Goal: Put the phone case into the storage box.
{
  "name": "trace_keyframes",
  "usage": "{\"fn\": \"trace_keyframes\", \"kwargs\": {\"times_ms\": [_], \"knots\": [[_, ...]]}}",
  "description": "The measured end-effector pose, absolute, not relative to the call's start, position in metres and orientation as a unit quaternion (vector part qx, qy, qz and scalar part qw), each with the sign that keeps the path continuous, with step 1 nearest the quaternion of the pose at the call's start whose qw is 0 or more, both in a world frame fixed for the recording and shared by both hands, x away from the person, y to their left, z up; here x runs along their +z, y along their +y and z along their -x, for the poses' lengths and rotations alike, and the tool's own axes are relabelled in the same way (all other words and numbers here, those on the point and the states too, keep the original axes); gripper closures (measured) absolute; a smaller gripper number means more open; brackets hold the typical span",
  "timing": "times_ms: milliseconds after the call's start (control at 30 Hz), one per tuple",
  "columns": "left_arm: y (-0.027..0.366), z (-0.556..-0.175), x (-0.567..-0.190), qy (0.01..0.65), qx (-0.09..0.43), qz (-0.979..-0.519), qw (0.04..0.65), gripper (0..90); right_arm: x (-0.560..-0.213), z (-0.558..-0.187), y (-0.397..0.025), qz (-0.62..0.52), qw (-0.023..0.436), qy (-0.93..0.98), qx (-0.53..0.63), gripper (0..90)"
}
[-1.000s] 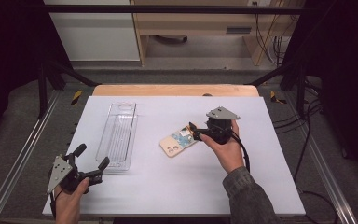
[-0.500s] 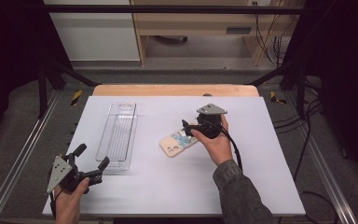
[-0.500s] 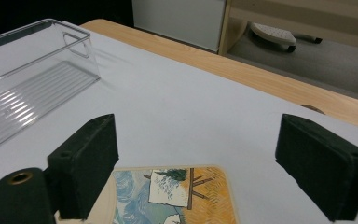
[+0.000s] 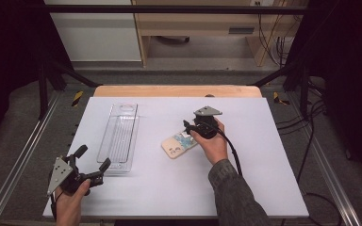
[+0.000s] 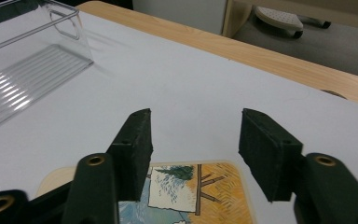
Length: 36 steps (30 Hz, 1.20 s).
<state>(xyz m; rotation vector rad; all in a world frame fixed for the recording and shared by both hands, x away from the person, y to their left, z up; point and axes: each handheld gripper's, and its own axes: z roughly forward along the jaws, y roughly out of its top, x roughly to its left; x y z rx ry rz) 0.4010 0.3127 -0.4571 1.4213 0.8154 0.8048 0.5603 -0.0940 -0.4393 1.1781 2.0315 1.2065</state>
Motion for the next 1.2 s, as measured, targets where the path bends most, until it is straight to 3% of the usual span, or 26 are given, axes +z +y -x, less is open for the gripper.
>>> {"fn": "trace_keyframes", "kwargs": {"times_ms": [200,467,767,1200], "knots": [[0.313,-0.401,-0.457,0.354,0.348,-0.615,0.612,0.3,-0.45,-0.565,-0.087,-0.426,0.244,0.755,0.435,64.7],[0.313,-0.401,-0.457,0.354,0.349,-0.615,0.612,0.4,-0.461,-0.57,-0.08,-0.424,0.232,0.762,0.431,82.4],[0.313,-0.401,-0.457,0.354,0.349,-0.615,0.613,0.4,-0.467,-0.573,-0.077,-0.426,0.22,0.766,0.429,89.7],[0.313,-0.4,-0.457,0.354,0.348,-0.615,0.613,0.5,-0.482,-0.581,-0.065,-0.438,0.199,0.775,0.41,90.0]]}}
